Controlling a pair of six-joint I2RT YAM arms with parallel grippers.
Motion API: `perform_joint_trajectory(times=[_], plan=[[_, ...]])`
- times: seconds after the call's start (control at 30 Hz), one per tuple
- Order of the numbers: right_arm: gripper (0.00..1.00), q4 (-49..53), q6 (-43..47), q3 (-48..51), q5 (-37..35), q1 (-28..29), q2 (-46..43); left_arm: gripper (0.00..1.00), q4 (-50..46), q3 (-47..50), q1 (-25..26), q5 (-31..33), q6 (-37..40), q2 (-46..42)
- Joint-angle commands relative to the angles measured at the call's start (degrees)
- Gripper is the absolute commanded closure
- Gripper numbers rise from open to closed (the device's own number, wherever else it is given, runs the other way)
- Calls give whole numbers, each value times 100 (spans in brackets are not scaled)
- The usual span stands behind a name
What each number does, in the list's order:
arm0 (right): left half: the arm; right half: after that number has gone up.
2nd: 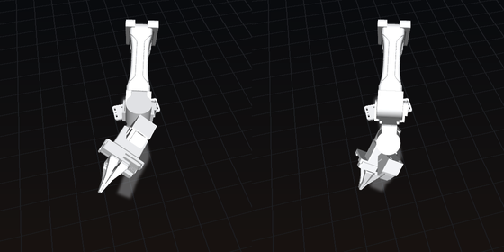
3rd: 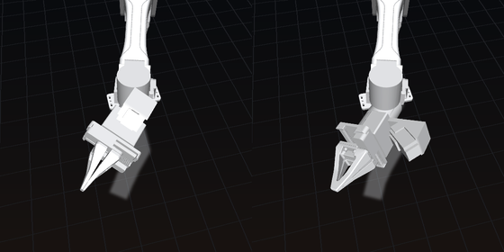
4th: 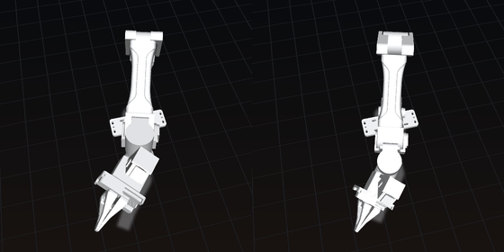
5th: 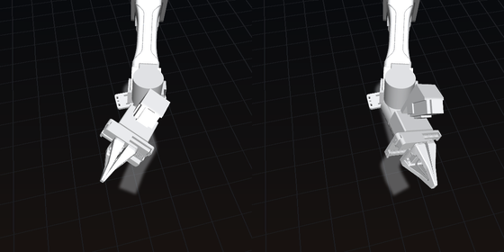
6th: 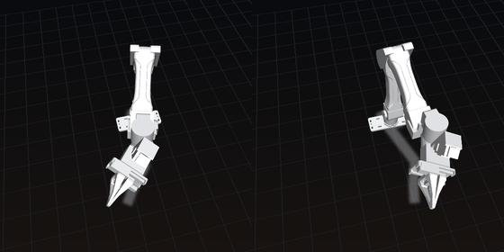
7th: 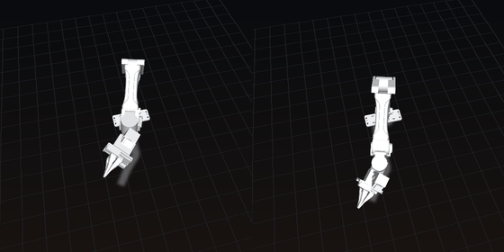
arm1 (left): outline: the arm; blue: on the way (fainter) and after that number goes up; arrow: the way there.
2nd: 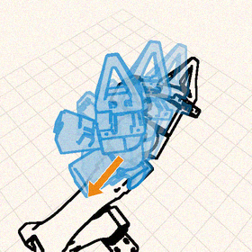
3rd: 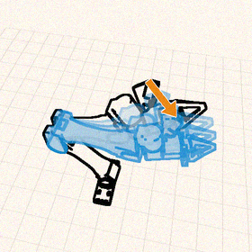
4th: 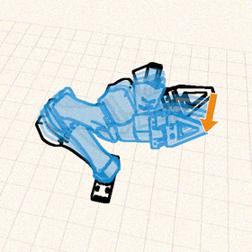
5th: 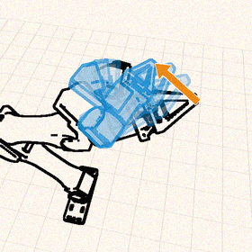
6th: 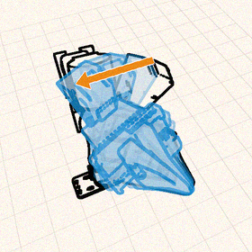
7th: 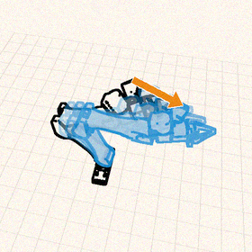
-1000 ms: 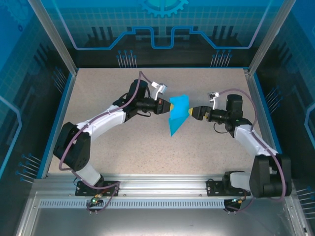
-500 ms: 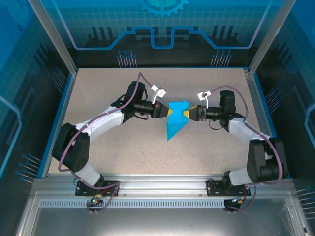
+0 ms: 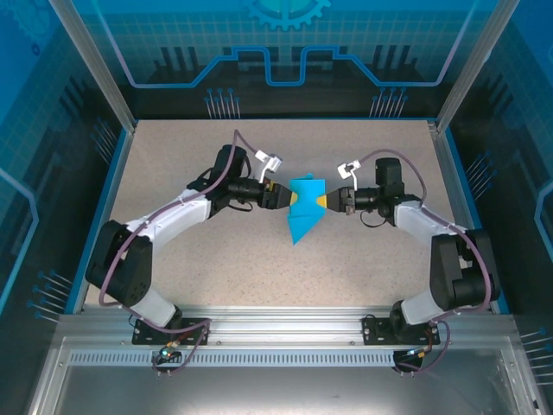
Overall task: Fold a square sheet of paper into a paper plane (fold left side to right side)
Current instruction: Place the paper at the center of the table.
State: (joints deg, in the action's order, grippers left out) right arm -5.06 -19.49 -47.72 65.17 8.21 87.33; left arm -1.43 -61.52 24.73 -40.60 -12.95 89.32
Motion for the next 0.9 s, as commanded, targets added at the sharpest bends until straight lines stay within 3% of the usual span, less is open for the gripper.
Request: perform_joint_trajectory(times=[0.0,0.23,0.43,0.63,0.87], plan=[[100,495,-47,-412,-40,216,456,26,-449,167,-122,1051,245,-608],[99,673,-496,-816,-471,303,1445,21,-1007,626,2,2265,392,-1628],[96,930,-905,-1040,-935,305,1884,24,-1338,1018,917,3075,483,-1831],[94,1497,-1190,-1221,-1372,311,2125,26,-1311,1105,1860,4083,179,-1330],[93,1736,-1344,-1279,-1678,289,2296,25,-1501,431,2492,4864,4,76]])
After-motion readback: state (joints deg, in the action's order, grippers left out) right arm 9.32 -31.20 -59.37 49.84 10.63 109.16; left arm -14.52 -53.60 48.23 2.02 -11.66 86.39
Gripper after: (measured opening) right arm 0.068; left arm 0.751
